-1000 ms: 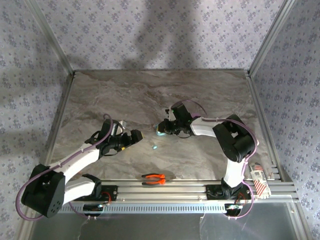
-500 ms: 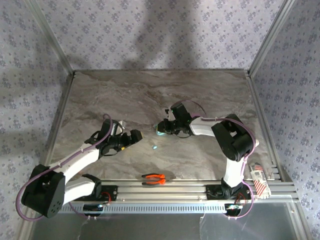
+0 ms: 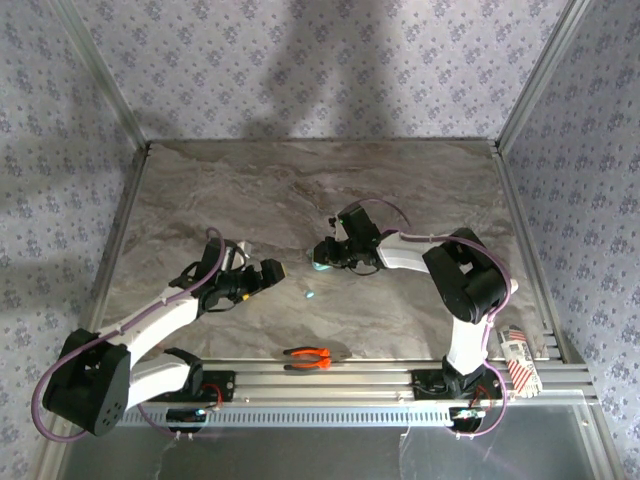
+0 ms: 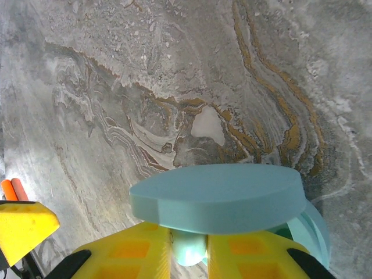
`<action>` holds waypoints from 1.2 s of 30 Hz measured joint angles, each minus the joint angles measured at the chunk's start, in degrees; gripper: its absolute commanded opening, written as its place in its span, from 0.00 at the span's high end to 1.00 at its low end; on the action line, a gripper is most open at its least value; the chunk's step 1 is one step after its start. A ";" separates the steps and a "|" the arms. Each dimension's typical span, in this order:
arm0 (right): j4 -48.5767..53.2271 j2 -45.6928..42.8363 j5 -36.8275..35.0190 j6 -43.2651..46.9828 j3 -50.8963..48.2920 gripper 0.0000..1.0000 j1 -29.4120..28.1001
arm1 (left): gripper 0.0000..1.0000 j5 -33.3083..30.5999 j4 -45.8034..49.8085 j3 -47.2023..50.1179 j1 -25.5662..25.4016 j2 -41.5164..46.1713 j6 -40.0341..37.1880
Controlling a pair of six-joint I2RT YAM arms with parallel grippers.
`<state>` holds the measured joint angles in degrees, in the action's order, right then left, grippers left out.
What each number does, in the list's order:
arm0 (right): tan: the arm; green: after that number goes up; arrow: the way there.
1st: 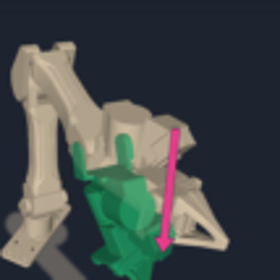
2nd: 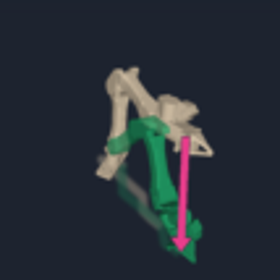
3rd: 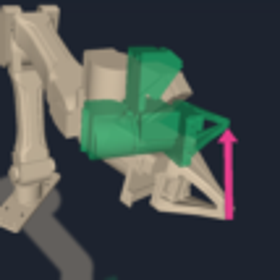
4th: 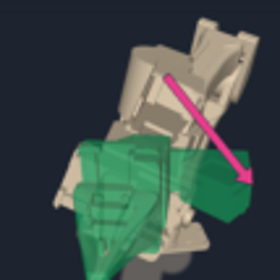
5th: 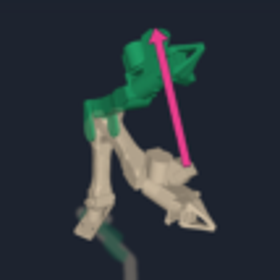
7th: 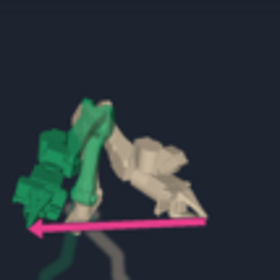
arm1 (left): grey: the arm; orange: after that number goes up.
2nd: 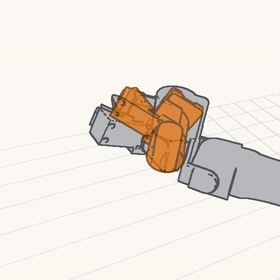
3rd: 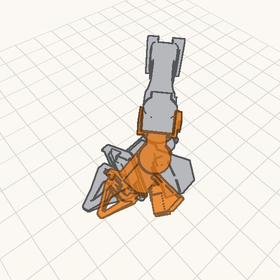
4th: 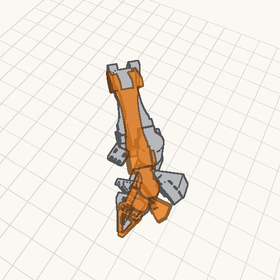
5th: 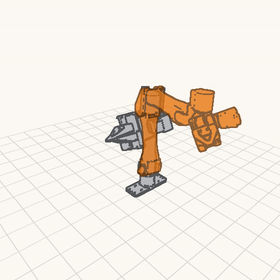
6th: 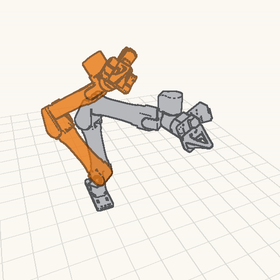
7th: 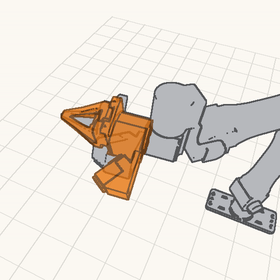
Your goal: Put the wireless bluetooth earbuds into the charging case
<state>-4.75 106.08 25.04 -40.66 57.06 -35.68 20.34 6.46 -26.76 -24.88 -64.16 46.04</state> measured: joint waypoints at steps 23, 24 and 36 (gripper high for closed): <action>9.29 -0.70 -5.92 1.03 3.56 0.75 -0.33 | 0.00 0.00 0.04 0.00 0.15 0.00 0.00; 9.88 -0.70 -6.36 1.07 3.80 0.75 -0.37 | 0.00 0.00 0.02 0.00 0.13 0.00 0.00; 16.68 -0.72 -10.86 1.40 6.75 0.73 -0.81 | 0.00 0.00 0.04 0.00 0.15 0.00 -0.02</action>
<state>11.92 105.36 14.17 -39.27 63.81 -36.49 20.34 6.50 -26.76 -24.73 -64.16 46.02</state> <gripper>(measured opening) 0.269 0.997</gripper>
